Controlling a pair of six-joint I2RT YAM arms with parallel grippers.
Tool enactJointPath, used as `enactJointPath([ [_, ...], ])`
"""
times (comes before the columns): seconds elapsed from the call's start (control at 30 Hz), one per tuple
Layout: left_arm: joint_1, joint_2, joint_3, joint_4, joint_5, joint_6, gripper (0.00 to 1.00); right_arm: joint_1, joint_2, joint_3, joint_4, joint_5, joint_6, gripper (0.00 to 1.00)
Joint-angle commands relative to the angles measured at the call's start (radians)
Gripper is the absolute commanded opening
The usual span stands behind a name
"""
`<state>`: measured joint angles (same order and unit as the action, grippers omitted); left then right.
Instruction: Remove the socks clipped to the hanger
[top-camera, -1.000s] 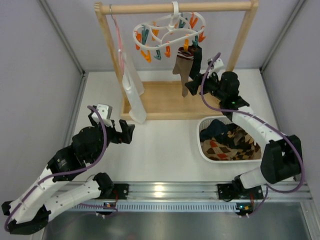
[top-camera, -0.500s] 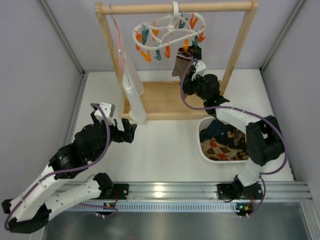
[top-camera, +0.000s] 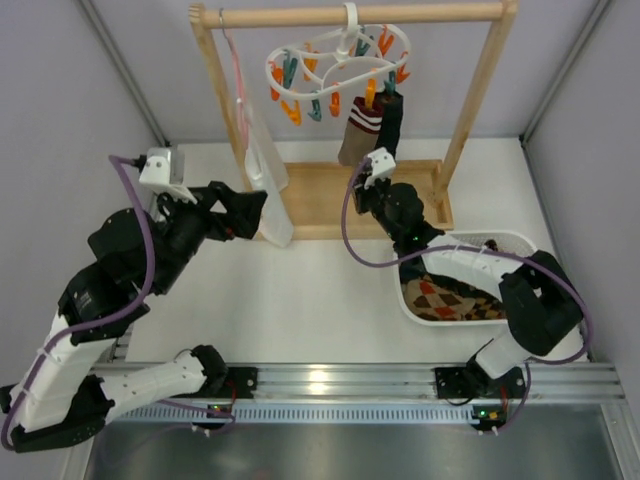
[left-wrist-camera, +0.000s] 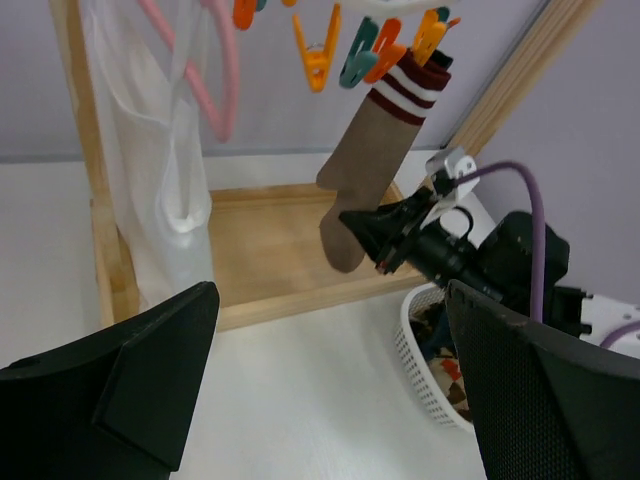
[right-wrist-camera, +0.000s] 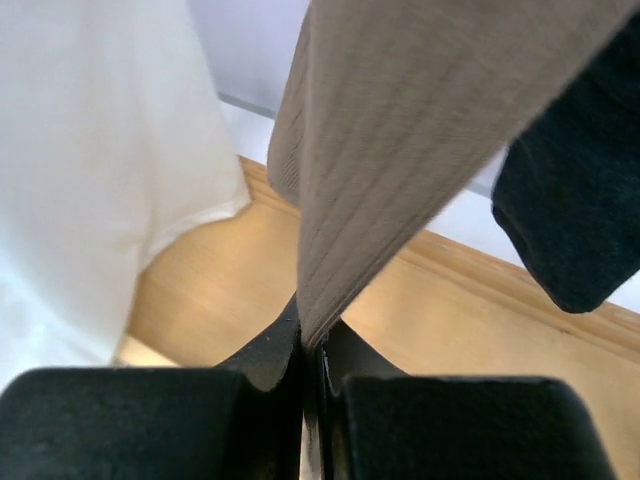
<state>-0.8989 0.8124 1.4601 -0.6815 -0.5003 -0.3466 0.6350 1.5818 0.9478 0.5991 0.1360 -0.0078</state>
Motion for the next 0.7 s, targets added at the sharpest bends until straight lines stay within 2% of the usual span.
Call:
enactJointPath([
  [0.0, 0.0, 0.132, 0.147, 0.014, 0.043, -0.017, 0.98, 0.11, -0.109, -0.032, 0.1, 0.201, -0.098, 0.0],
  [0.13, -0.003, 0.286, 0.311, -0.033, 0.042, -0.014, 0.98, 0.23, -0.137, -0.043, 0.088, 0.333, -0.149, 0.0],
  [0.23, -0.031, 0.402, 0.477, -0.062, -0.035, 0.012, 0.98, 0.299, -0.137, -0.034, 0.076, 0.387, -0.172, 0.0],
  [0.27, -0.064, 0.46, 0.508, -0.072, -0.07, 0.026, 0.98, 0.313, -0.134, -0.029, 0.062, 0.386, -0.163, 0.0],
  [0.4, -0.178, 0.626, 0.693, -0.098, -0.382, 0.141, 0.98, 0.385, -0.082, 0.025, 0.039, 0.433, -0.213, 0.0],
  [0.47, -0.221, 0.683, 0.796, -0.098, -0.451, 0.213, 0.98, 0.429, -0.037, 0.072, 0.036, 0.464, -0.257, 0.0],
  [0.6, -0.222, 0.874, 0.957, -0.093, -0.605, 0.404, 0.98, 0.476, 0.033, 0.172, -0.004, 0.485, -0.287, 0.0],
  [0.67, -0.221, 0.936, 1.054, -0.09, -0.644, 0.449, 0.99, 0.488, 0.063, 0.2, -0.012, 0.494, -0.285, 0.0],
])
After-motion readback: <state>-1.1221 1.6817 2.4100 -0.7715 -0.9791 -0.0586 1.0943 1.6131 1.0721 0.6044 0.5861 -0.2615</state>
